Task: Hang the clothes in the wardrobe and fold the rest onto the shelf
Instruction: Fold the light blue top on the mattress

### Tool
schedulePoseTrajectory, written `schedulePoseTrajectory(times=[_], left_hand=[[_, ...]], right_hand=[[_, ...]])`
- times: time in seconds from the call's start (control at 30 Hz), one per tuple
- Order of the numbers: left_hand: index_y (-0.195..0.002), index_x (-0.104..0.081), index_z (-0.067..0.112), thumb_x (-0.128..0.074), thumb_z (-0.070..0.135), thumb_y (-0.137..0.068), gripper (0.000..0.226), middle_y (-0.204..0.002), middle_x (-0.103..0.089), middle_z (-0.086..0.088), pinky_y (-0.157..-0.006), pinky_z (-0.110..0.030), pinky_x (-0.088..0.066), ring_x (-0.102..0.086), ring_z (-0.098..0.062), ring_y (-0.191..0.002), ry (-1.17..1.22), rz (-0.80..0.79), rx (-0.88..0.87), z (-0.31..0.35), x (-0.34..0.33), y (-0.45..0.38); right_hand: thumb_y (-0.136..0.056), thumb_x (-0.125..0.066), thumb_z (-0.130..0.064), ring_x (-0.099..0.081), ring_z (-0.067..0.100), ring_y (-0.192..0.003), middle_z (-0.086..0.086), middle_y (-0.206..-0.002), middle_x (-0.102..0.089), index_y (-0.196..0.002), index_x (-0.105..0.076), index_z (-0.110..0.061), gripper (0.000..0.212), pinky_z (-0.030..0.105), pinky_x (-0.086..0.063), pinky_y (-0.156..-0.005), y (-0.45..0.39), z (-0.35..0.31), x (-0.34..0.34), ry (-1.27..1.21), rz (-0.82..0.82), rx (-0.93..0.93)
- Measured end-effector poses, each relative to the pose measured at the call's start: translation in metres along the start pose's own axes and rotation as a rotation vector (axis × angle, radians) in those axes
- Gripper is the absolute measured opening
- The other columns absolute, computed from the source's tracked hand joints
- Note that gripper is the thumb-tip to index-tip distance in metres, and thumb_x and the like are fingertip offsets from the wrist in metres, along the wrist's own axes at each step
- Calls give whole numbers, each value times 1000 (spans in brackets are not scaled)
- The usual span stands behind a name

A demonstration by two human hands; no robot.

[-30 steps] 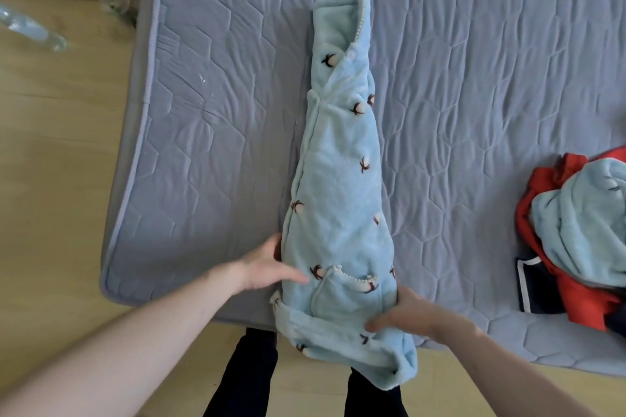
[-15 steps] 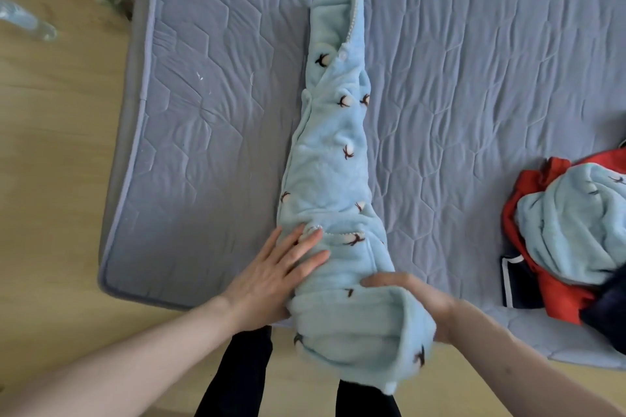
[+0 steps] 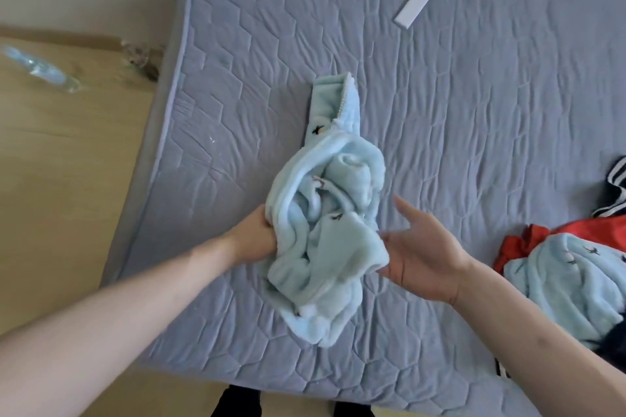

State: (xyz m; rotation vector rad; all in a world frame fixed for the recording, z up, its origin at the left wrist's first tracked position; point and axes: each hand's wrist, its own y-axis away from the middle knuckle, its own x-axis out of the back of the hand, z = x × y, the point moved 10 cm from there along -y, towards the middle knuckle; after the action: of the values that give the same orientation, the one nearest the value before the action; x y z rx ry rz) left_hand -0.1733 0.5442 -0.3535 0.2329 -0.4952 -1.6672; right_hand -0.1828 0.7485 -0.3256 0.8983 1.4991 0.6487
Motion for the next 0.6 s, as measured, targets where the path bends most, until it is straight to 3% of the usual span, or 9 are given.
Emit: schedulePoseTrajectory(times=[0.07,0.13,0.2,0.3,0.37,0.43,0.5,0.53,0.6], left_hand=[[-110,-68,33,-69,46,-75,37,-107,-74,21,-85,-13,-51,-66,6,-104,83,6,13,8,13,-15],[-108,-67,32,-68,46,-79,32,-103,-75,19,-82,-15,-52,-67,1,-103,92,-13,50,10,22,-28],[-100,-68,30,-66,46,-83,23,-95,-74,13,-83,-25,-53,-68,-8,-100,51,-39,84,9,25,-38],[-98,-67,31,-66,51,-79,27,-92,-74,18,-78,-20,-53,-68,2,-94,89,-80,74,15,18,-41],[-101,-67,31,-66,51,-79,30,-95,-75,21,-78,-16,-52,-67,6,-95,111,-108,67,21,10,-39],[-95,-68,27,-69,39,-83,17,-91,-74,16,-78,-21,-53,-66,4,-91,37,-116,56,25,4,-39],[-82,-67,23,-70,30,-79,8,-83,-72,11,-76,-30,-55,-63,2,-84,-125,-78,20,31,2,-35],[-79,-65,27,-70,27,-78,4,-82,-71,12,-77,-28,-54,-62,5,-84,-214,-60,-32,37,-1,-30],[-81,-60,42,-71,23,-78,22,-87,-66,25,-80,-12,-48,-61,11,-91,-340,-62,-142,50,-18,-13]], right_hand=[[-105,-42,-50,-67,32,-112,20,-129,-66,-130,-64,4,64,39,-60,-93,-4,-24,10,156,110,91],[-100,-56,-21,-74,25,-96,14,-121,-72,-121,-70,-9,28,36,-63,-79,0,-50,20,503,293,277],[-82,-72,-8,-74,16,-96,4,-122,-70,-119,-63,-25,42,33,-61,-77,9,-56,16,794,335,411],[-60,-95,-33,-69,6,-104,-24,-122,-61,-128,-49,-50,84,26,-61,-73,14,-26,-5,1024,155,432],[-60,-93,-56,-66,0,-104,-27,-123,-62,-124,-50,-57,77,17,-58,-73,12,-19,-15,1094,167,500],[-71,-85,-57,-68,4,-99,-21,-115,-69,-115,-61,-51,51,17,-57,-73,6,-28,-17,995,263,572],[-81,-77,-33,-72,11,-95,-12,-105,-75,-106,-72,-37,26,24,-58,-73,-1,-33,-13,883,259,586],[-83,-74,-22,-73,10,-95,-10,-102,-77,-103,-75,-33,22,24,-58,-74,-2,-30,-10,842,230,580],[-87,-71,-2,-73,5,-91,-10,-97,-79,-98,-77,-27,29,24,-57,-76,2,-15,12,833,218,514]])
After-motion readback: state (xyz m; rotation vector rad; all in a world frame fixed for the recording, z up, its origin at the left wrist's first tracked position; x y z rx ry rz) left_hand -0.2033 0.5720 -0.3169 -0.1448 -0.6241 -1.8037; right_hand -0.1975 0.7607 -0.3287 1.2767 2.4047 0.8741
